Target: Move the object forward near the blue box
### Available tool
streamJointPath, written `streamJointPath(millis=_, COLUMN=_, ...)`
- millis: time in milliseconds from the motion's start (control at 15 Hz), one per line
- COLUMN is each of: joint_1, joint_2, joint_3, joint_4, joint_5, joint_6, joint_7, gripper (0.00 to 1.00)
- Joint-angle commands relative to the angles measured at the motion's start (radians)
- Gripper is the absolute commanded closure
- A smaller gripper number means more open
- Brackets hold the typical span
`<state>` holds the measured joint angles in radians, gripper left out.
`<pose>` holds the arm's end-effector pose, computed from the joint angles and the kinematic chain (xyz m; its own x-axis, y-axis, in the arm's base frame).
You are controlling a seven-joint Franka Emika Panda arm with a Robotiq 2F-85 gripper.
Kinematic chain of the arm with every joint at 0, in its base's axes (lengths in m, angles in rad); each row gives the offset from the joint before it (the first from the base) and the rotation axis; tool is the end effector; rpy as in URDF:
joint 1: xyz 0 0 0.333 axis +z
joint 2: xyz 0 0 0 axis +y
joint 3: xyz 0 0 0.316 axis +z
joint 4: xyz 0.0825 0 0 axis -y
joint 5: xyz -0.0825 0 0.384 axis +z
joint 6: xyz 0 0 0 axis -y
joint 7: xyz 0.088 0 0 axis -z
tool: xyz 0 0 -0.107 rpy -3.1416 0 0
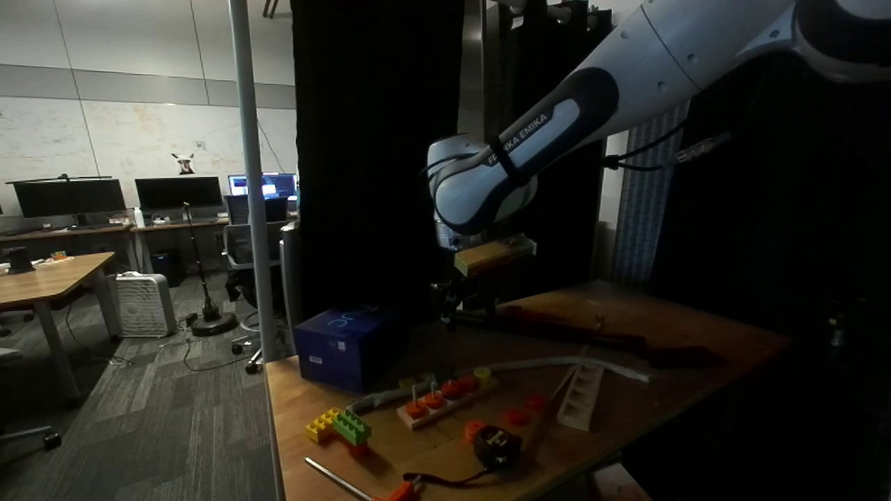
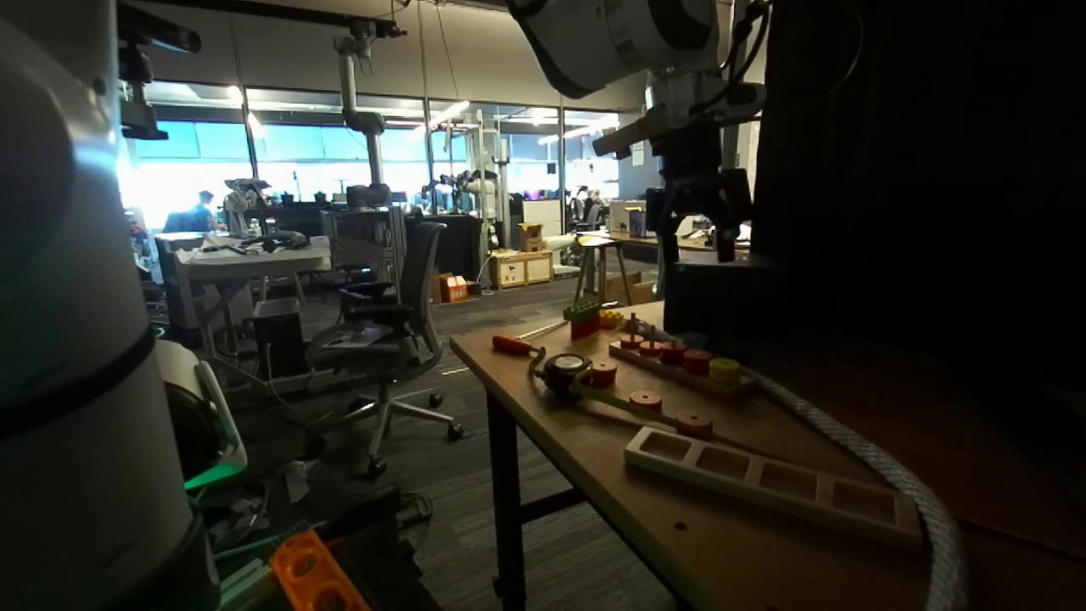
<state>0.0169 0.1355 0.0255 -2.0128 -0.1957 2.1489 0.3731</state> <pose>0.5795 0.0162 0.3882 0.9746 -0.2179 0.0510 -0.2232 -0.9629 0.1514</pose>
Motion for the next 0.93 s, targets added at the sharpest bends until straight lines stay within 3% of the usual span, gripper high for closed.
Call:
streamJointPath(millis=0, joint_1=0.013, joint_2=0.042, joint_3=-0.021, joint_4=0.014, joint_5=-0.022, joint_6=0.098, joint_7=0.021, gripper=0.0)
streamJointPath(millis=867, joint_1=0.022, joint_2=0.113, joint_3=-0.039, joint_4=-0.113, joint_5=-0.008, joint_6=0.4, joint_7=-0.05, gripper=0.0)
